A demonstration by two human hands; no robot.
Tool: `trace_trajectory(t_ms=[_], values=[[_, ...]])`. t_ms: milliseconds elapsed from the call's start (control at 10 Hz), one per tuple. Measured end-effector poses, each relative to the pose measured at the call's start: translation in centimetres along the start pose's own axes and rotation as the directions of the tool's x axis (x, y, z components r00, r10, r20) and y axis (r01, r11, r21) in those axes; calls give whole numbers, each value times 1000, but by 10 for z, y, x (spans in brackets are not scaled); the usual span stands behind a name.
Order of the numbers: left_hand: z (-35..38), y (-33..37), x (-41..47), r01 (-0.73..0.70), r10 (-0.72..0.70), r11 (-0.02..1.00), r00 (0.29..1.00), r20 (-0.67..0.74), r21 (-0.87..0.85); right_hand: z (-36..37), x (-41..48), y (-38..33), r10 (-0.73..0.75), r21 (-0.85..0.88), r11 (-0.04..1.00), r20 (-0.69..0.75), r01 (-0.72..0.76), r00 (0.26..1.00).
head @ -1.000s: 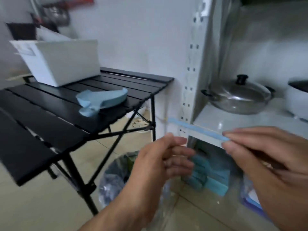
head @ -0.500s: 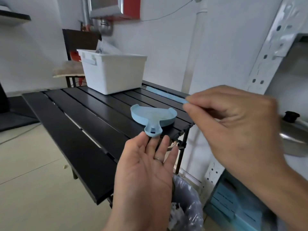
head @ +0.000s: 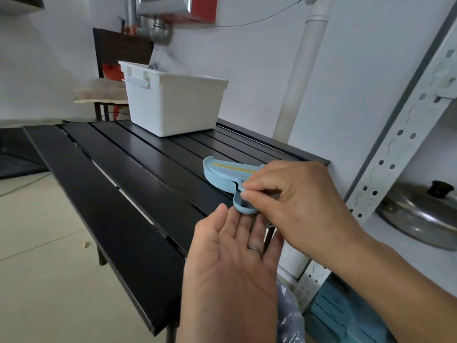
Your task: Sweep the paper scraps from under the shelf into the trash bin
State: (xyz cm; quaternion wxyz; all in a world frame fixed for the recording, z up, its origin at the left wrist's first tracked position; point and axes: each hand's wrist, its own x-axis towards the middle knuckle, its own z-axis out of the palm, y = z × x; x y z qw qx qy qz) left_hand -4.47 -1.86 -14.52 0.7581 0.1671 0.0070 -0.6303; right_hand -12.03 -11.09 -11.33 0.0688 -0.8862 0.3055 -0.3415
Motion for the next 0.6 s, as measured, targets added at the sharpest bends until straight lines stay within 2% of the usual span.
trace_trajectory(t_ms=[200,300,400,600], values=[[-1,-1,1,35,-35,999,999,-13,4,-11,5,-2,54,-52,998,173,-46,983],[2,-1,0,33,-33,999,999,-29,4,-13,6,-3,59,-120,992,199,-36,978],[3,-1,-1,31,-31,1000,998,-59,0,-16,1,-2,67,-93,994,75,-60,995],[2,-3,-11,62,-53,995,994,-99,82,-54,-41,5,179,52,983,-114,-175,977]])
